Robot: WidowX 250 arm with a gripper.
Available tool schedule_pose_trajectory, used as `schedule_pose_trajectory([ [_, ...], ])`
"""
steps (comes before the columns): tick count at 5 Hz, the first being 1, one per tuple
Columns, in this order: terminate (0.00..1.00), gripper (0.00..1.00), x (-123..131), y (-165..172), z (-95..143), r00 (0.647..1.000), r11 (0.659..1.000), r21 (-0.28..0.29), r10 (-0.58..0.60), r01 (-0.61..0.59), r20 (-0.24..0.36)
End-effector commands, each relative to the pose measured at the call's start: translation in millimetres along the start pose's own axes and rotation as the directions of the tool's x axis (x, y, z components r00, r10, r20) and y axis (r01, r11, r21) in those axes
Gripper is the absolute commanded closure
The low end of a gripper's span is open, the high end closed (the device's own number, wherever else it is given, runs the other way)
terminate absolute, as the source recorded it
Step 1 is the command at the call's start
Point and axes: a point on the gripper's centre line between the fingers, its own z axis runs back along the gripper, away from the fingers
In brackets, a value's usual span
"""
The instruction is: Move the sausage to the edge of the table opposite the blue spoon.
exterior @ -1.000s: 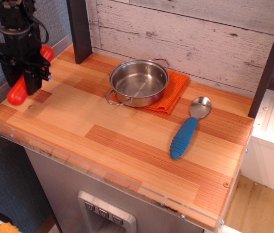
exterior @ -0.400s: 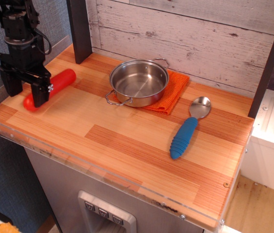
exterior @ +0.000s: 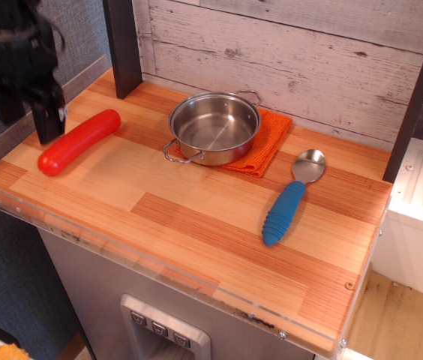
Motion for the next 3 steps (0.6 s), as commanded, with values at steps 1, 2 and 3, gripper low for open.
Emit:
schedule_pose_trajectory([
  [1, 0.0, 0.0, -12.0, -12.8, 49.6, 0.997, 0.999, -0.005, 0.045, -0.045, 0.063],
  [2, 0.0, 0.0, -12.0, -12.8, 49.6, 0.997, 0.999, -0.005, 0.045, -0.045, 0.063],
  [3, 1.0, 0.0, -12.0, -12.8, 49.6, 0.997, 0.999, -0.005, 0.045, -0.045, 0.063],
])
